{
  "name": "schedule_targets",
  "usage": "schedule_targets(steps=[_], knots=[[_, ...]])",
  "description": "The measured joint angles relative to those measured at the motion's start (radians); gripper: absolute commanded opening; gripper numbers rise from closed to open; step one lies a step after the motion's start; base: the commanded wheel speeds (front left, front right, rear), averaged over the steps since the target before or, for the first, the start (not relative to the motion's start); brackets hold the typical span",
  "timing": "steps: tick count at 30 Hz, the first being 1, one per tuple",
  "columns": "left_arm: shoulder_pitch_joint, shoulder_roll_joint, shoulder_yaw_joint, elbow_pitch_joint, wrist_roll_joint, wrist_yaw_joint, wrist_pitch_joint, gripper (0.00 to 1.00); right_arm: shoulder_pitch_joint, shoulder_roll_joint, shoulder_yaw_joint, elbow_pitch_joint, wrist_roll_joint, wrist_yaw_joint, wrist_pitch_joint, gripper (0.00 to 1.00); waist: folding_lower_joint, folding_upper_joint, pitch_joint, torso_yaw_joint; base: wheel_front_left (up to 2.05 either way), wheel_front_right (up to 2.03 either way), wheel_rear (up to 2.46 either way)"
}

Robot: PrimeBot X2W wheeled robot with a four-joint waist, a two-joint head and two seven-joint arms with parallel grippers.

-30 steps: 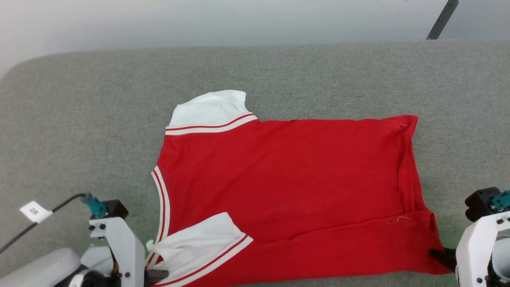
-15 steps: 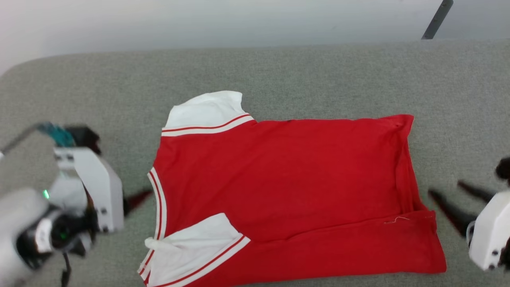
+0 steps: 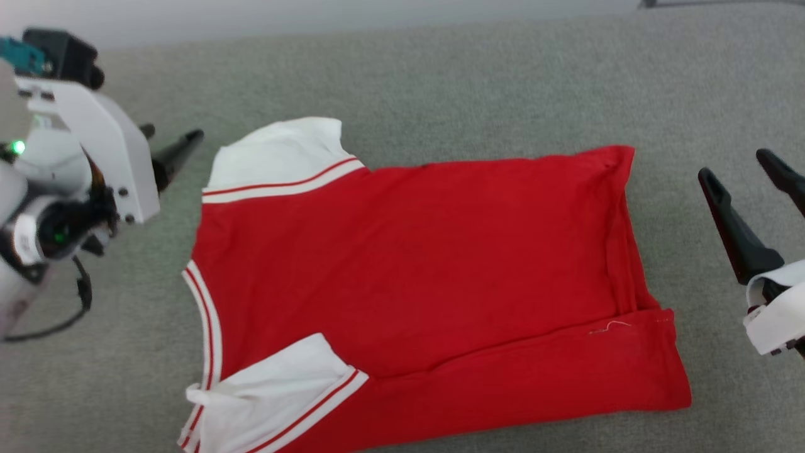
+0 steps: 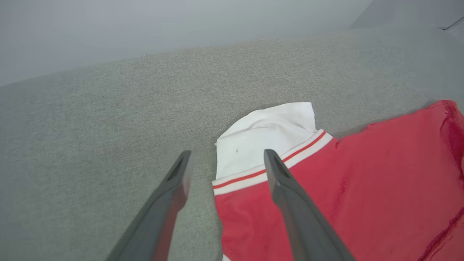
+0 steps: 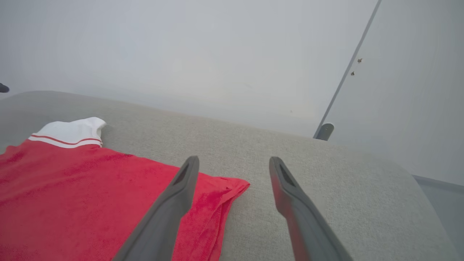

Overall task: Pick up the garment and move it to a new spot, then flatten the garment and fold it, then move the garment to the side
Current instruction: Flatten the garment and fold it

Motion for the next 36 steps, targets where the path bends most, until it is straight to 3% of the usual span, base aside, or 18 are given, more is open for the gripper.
schedule_targets(steps=[10, 16, 28, 36], knots=[[-0.150, -0.081, -0.015, 0.200, 0.026, -0.103, 0.098, 1.00, -0.034, 0.000, -0.009, 0.010, -0.002, 0.000, -0.075, 1.00, 0.0000, 0.0001, 0.110, -0.043, 0.00, 0.00, 0.00], [-0.195, -0.116, -0.034, 0.286, 0.032, -0.132, 0.157, 1.00, -0.041, 0.006, -0.011, 0.018, 0.004, 0.000, -0.094, 1.00, 0.0000, 0.0000, 0.167, -0.063, 0.00, 0.00, 0.00], [-0.236, -0.173, -0.055, 0.402, 0.036, -0.148, 0.218, 1.00, -0.077, 0.010, -0.011, 0.030, 0.016, 0.000, -0.101, 1.00, 0.0000, 0.0000, 0.218, -0.074, 0.00, 0.00, 0.00], [-0.251, -0.209, -0.052, 0.409, 0.003, -0.093, 0.296, 1.00, -0.081, 0.007, -0.019, 0.041, 0.017, 0.000, -0.093, 1.00, 0.0000, 0.0000, 0.213, -0.069, 0.00, 0.00, 0.00]])
